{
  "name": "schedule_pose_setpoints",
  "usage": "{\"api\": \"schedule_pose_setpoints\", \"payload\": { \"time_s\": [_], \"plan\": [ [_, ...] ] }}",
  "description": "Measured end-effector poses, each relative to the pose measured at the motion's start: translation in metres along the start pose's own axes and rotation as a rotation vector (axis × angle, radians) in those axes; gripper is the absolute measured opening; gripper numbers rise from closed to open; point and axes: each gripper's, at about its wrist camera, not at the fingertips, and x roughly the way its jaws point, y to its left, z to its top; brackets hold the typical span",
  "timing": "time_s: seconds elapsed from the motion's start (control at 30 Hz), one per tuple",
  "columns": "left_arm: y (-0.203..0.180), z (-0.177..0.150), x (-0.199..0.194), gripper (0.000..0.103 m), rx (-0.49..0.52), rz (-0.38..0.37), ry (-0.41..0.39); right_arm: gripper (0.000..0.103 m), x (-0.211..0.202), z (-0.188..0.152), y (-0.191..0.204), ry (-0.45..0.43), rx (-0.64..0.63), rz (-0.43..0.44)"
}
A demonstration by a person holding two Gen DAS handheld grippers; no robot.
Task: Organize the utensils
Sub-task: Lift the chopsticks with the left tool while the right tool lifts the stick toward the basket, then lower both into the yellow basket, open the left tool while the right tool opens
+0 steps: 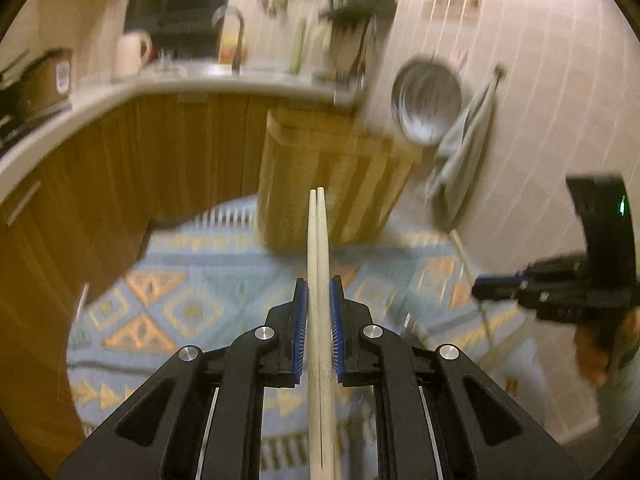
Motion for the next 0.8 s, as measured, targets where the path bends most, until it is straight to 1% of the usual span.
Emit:
{"api": "schedule_pose_setpoints", "payload": {
  "time_s": [0.03, 0.1, 0.13, 0.17, 0.2, 0.23, 0.3, 0.37, 0.53, 0.63, 0.67, 0.8],
  "plan": [
    [-0.002, 0.006, -0.003, 0.009, -0.006, 0.005, -0.035, 0.004, -0.006, 0.004, 0.001, -0.035, 0.009, -0.001],
    [-0.004, 0.02, -0.01, 0.009, -0.021, 0.005, -0.107, 0.004, -0.017, 0.016, 0.001, -0.102, 0.027, 0.034],
    [-0.006, 0.031, -0.015, 0.009, -0.033, -0.007, -0.162, 0.004, -0.023, 0.023, 0.001, -0.144, 0.033, 0.025],
    [-0.006, 0.038, -0.016, 0.009, -0.036, -0.008, -0.19, 0.004, -0.03, 0.031, 0.002, -0.195, 0.026, 0.006],
    [-0.008, 0.045, -0.017, 0.009, -0.037, -0.009, -0.223, 0.004, -0.037, 0.037, -0.001, -0.234, 0.021, 0.002],
    [-0.011, 0.056, -0.018, 0.009, -0.034, -0.012, -0.274, 0.004, -0.043, 0.045, -0.001, -0.281, 0.023, 0.008],
    [-0.014, 0.071, -0.017, 0.009, -0.036, -0.018, -0.339, 0.004, -0.052, 0.06, -0.002, -0.36, 0.034, -0.001],
    [-0.018, 0.083, -0.013, 0.009, -0.042, -0.013, -0.376, 0.004, -0.056, 0.075, -0.005, -0.445, 0.039, -0.038],
    [-0.023, 0.122, 0.015, 0.009, -0.047, 0.003, -0.475, 0.004, -0.053, 0.105, -0.013, -0.584, 0.043, -0.088],
    [-0.021, 0.143, 0.028, 0.009, -0.044, -0.004, -0.515, 0.004, -0.054, 0.127, -0.026, -0.654, 0.065, -0.089],
    [-0.02, 0.144, 0.027, 0.009, -0.038, -0.003, -0.53, 0.004, -0.054, 0.134, -0.032, -0.676, 0.076, -0.092],
    [-0.025, 0.161, 0.045, 0.009, 0.011, 0.024, -0.577, 0.004, -0.054, 0.155, -0.05, -0.749, 0.097, -0.109]
  ]
}}
